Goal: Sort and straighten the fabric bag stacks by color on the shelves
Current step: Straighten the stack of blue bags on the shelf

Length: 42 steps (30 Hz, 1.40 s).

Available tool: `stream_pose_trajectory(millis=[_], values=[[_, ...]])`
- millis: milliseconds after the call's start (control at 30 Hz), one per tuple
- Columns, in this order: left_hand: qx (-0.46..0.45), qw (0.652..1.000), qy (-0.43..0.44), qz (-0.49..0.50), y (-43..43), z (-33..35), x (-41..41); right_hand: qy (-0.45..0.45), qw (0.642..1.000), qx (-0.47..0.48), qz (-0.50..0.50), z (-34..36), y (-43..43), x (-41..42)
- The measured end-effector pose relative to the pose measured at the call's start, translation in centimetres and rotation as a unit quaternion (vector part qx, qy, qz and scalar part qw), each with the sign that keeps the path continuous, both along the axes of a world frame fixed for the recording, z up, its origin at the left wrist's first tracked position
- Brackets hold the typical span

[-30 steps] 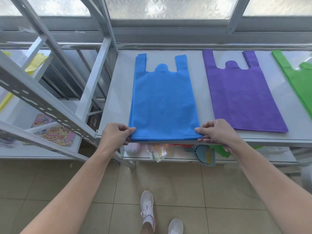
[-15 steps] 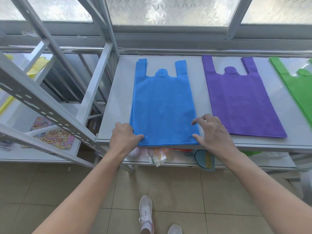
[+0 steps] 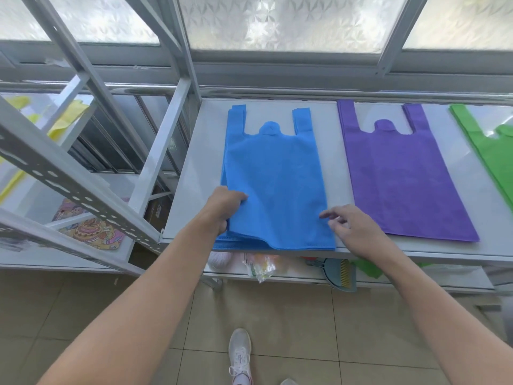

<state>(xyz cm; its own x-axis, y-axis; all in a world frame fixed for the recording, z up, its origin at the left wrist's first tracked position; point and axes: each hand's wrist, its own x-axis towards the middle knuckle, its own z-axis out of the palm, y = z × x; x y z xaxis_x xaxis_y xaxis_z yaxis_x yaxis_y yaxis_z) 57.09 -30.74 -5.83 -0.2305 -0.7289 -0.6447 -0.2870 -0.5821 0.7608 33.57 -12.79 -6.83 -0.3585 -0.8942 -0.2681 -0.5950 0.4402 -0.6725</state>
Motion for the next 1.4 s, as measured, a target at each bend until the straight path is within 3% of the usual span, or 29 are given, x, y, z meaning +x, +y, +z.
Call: stream_pose_trajectory(millis=[100, 167, 233, 333, 433, 500, 600, 733, 1200, 1400], values=[[0.061, 0.995, 0.064, 0.036, 0.2, 0.2, 0.1, 0.036, 0.993, -0.006, -0.113, 1.6, 0.3, 0.0], [0.115, 0.987, 0.102, 0.056, 0.4, 0.7, 0.5, 0.023, 0.986, 0.044, -0.162, 2.6, 0.9, 0.5], [0.145, 0.981, 0.119, 0.055, 0.7, 1.3, 0.8, -0.108, 0.973, 0.086, -0.184, 2.9, 1.2, 1.1], [0.147, 0.98, 0.125, 0.038, 0.7, 2.0, 1.1, -0.349, 0.904, 0.043, -0.243, 2.3, 0.3, 0.9], [0.098, 0.99, 0.096, 0.014, -0.4, 1.7, 1.9, -0.413, 0.877, -0.003, -0.246, 2.0, -1.9, 0.2], [0.041, 0.997, 0.066, -0.007, -1.0, 1.2, 2.2, -0.367, 0.901, -0.006, -0.231, 2.1, -3.4, 0.0], [-0.061, 0.998, -0.014, -0.024, -2.1, -0.5, 2.3, -0.208, 0.966, 0.014, -0.152, 2.0, -4.7, 0.0], [-0.127, 0.988, -0.073, -0.042, -2.5, -1.8, 2.3, -0.068, 0.995, 0.014, -0.071, 1.1, -4.9, 0.7], [-0.316, 0.939, -0.116, -0.071, -4.8, -3.2, 2.2, -0.012, 1.0, -0.027, -0.001, -0.6, -5.1, 0.5], [-0.348, 0.926, -0.138, -0.046, -4.7, -4.2, 2.3, 0.003, 1.0, -0.014, 0.012, -0.6, -5.2, 0.5]])
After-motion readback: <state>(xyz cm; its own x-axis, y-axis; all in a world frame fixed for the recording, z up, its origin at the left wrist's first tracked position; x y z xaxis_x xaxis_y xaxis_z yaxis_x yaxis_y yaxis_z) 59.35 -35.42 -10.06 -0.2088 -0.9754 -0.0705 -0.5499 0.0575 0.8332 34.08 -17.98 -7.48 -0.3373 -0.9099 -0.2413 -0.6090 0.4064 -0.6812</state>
